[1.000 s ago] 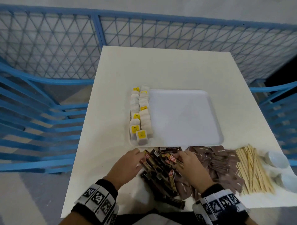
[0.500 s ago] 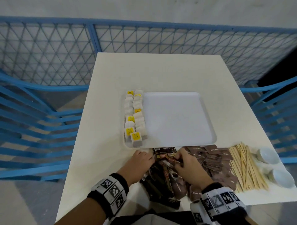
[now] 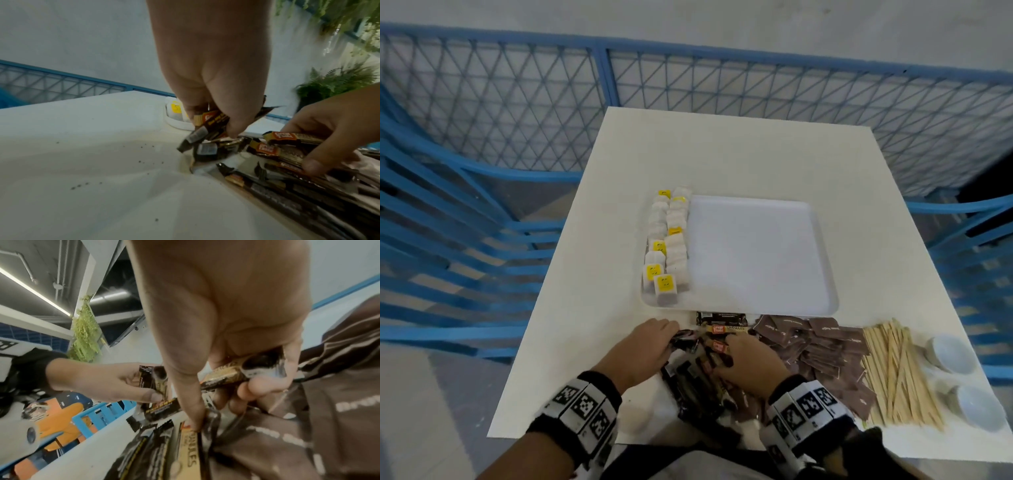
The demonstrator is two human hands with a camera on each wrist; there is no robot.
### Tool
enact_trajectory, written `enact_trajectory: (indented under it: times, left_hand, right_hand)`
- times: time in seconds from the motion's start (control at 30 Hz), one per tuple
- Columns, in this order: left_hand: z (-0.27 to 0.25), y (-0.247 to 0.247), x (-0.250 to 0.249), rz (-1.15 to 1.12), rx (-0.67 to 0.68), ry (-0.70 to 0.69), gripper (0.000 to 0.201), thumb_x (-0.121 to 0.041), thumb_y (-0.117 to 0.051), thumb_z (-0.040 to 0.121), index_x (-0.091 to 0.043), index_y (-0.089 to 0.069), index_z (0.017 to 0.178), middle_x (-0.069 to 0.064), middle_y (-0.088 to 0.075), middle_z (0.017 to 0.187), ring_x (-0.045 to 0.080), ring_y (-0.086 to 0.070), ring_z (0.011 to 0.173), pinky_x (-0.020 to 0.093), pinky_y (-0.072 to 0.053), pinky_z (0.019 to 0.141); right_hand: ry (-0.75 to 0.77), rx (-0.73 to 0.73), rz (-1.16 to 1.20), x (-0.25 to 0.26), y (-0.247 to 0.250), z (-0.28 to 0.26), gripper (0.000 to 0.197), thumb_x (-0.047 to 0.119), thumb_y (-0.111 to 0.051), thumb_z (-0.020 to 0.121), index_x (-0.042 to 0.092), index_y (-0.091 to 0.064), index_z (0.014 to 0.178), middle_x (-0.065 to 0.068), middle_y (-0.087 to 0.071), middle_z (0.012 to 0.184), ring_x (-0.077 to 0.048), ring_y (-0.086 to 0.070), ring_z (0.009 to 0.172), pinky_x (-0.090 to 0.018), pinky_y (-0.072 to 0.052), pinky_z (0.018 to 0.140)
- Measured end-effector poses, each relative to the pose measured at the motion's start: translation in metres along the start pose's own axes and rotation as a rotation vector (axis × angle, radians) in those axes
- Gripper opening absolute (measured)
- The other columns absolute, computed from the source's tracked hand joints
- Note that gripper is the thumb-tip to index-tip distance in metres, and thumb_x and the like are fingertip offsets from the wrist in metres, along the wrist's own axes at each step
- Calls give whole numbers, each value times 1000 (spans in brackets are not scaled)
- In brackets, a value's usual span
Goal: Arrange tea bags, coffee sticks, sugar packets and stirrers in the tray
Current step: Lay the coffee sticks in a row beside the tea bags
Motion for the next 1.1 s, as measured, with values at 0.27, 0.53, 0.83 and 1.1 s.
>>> enact_trajectory:
  times: [0.27,0.53,0.83,1.1]
  left_hand:
    - [-20,16,5,-251,-143,223,10,-18,-43,95,-16,-38,86,-5,-41,76,13,-40,70,23,-28,57]
    - [-20,16,-5,-275,-99,282,23,-38,-52,92,-20,-38,87,-3,-52,80,16,-48,73,25,-35,60]
    - [-6,-6,-5,-2,51,301,28,-29,-58,87,-10,-53,106,8,-60,108,24,-56,100,30,-39,74]
    - [-20,6,2,-157,-120,372,12,-24,-48,93,-17,-41,88,-3,-37,87,19,-46,82,24,-29,67]
  right_hand:
    - [43,17,216,-4,25,-8,27,22,-47,90,8,-40,112,-8,-58,100,-22,-54,83,-30,-43,72]
    - [131,53,166,4,7,-11,38,33,-46,95,8,-43,123,-7,-63,112,-19,-59,96,-27,-48,82]
    - [46,19,-27,6,-11,-5,46,46,-57,84,9,-54,112,-8,-61,114,-26,-58,105,-34,-48,86]
    - [97,-41,421,11,10,-12,25,29,-50,89,21,-40,68,5,-50,69,-9,-46,60,-21,-40,58]
Point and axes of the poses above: each hand's wrist, its own z-axis towards the middle knuckle, its own y-axis out of the back of the hand, x = y × z, the point moved 2 cm from there along z, towards the middle knuckle
